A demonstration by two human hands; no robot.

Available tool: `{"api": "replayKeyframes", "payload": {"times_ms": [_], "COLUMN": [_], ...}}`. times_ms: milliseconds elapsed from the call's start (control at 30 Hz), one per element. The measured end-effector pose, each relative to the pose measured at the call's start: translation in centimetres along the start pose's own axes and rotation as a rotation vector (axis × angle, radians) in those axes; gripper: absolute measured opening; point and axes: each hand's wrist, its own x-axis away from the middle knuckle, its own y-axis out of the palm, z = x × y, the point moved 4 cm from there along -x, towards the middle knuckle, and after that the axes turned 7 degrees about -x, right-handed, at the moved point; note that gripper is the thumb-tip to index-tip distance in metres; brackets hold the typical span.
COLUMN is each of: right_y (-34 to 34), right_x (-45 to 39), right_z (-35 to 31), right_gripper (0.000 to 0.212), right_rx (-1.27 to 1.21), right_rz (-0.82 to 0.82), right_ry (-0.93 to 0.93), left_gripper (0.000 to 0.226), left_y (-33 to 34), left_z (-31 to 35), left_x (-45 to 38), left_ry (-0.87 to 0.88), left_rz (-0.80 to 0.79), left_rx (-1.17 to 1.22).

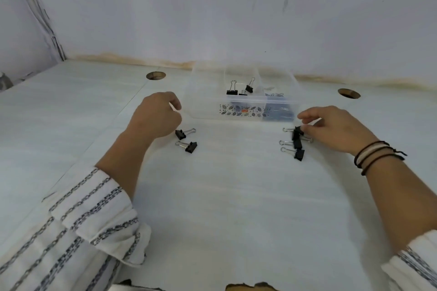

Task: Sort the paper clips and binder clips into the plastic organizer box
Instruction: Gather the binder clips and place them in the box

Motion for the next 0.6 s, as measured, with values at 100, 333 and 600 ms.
{"api": "replayKeyframes", "payload": {"times_ms": [100, 333, 600], "right_y": [0.7, 1.0, 0.1], "right_x": [-0.3, -0.6, 0.1], "right_z": [-0.1, 0.0, -0.1], "right_gripper": [0.023, 0.030, 0.017], "right_rx": [0.054, 0.023, -0.841], "right_rz": [-0.059, -0.086, 0.007], "right_ry": [-0.051, -0.041, 0.185], "left_gripper": [0.038, 0.027, 0.015], "left_y": [0.0, 0.4, 0.1], "left_z": [-0.9, -1.5, -1.0], "left_x": [-0.3, -0.6, -0.1], "left_ry": [0.046, 0.091, 0.140], "left_rz": [-0.162, -0.272, -0.251], "left_rx": [-0.032, -0.097, -0.082]}}
